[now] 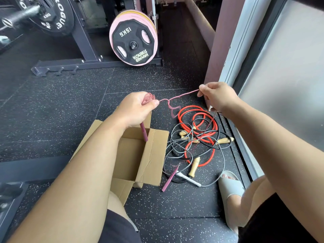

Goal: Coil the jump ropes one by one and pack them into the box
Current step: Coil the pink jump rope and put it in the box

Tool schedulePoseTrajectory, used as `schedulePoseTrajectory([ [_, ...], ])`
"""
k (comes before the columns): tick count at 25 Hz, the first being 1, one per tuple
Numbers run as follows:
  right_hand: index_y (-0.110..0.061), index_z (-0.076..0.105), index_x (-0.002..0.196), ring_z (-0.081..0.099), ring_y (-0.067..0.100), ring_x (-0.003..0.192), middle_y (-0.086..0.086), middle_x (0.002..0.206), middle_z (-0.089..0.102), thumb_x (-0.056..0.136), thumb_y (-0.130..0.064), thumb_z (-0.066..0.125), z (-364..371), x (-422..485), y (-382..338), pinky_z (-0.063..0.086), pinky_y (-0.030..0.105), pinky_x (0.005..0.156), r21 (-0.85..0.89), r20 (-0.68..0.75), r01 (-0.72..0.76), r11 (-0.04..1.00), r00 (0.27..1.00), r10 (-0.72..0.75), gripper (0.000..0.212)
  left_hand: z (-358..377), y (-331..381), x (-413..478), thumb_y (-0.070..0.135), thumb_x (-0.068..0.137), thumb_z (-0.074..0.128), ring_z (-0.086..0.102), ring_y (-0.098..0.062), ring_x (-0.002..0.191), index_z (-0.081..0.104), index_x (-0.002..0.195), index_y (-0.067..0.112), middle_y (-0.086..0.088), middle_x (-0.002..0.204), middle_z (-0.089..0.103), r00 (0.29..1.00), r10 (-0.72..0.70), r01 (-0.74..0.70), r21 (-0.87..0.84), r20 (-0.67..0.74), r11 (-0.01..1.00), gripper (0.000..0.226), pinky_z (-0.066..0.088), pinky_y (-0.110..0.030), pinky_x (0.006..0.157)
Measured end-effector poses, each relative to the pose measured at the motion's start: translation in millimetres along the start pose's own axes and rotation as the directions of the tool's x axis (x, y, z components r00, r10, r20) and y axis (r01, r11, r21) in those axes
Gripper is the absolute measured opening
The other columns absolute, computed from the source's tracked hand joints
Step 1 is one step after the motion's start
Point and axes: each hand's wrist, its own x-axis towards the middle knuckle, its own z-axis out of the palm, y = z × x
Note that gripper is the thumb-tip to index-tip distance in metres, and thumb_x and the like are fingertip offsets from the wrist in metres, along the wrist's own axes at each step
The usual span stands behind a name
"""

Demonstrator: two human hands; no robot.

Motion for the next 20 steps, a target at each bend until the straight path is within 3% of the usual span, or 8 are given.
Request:
schedulePoseTrajectory([
  [4, -0.021, 0.066, 0.068, 0.041, 0.02, 0.044, 0.007, 0.07, 0.052, 0.094, -0.034, 0.051, -8.2, 5.7, 2.9, 0.05, 0.037, 0.062, 0.087, -0.055, -0.128, 0.988, 0.99, 0.133, 0.033, -8.6, -7.8, -0.6, 0.04, 0.093, 0.061, 0.048, -0.016, 0.063, 0.059, 0.076, 0.015, 0.006, 0.065, 0.051, 0.999, -0.035, 0.037, 0.044, -0.036, 0.998, 0.031, 0.037, -0.033, 0.062],
  [10, -0.018, 0.057, 0.062, 0.045, 0.02, 0.036, -0.002, 0.04, 0.045, 0.093, -0.027, 0.044, -12.4, 9.0, 4.3, 0.044, 0.029, 0.05, 0.109, -0.204, -0.144, 0.984, 0.965, 0.164, 0.035, -10.6, -15.4, -2.4, 0.041, 0.095, 0.057, 0.05, -0.02, 0.065, 0.057, 0.079, 0.01, 0.002, 0.068, 0.053, 0.995, -0.082, 0.089, 0.125, -0.065, 0.988, 0.035, 0.039, -0.035, 0.061],
  [13, -0.017, 0.054, 0.064, 0.045, 0.025, 0.04, 0.005, 0.048, 0.045, 0.091, -0.028, 0.042, -23.2, 13.5, 11.6, 0.042, 0.031, 0.05, 0.142, -0.266, -0.188, 0.972, 0.938, 0.221, 0.031, -19.9, -26.5, -2.2, 0.043, 0.096, 0.055, 0.054, -0.024, 0.071, 0.055, 0.079, 0.012, -0.001, 0.074, 0.057, 0.986, -0.127, 0.147, 0.196, -0.112, 0.97, 0.036, 0.038, -0.036, 0.062],
  [16, -0.019, 0.054, 0.066, 0.038, 0.02, 0.028, 0.005, 0.047, 0.041, 0.089, -0.028, 0.044, -25.2, 14.8, 18.3, 0.032, 0.021, 0.038, 0.184, -0.263, -0.217, 0.959, 0.929, 0.26, 0.026, -24.7, -34.0, -1.3, 0.046, 0.097, 0.052, 0.056, -0.029, 0.078, 0.052, 0.078, 0.015, -0.002, 0.077, 0.058, 0.973, -0.18, 0.214, 0.275, -0.143, 0.937, 0.036, 0.044, -0.04, 0.072],
  [20, -0.017, 0.05, 0.064, 0.04, 0.025, 0.036, 0.009, 0.051, 0.041, 0.089, -0.024, 0.042, -28.2, 15.7, 18.8, 0.031, 0.022, 0.04, 0.184, -0.267, -0.249, 0.951, 0.918, 0.292, 0.027, -25.3, -35.7, 0.6, 0.048, 0.098, 0.048, 0.054, -0.033, 0.09, 0.047, 0.076, 0.022, 0.003, 0.079, 0.053, 0.945, -0.247, 0.309, 0.34, -0.213, 0.888, 0.034, 0.045, -0.049, 0.091],
])
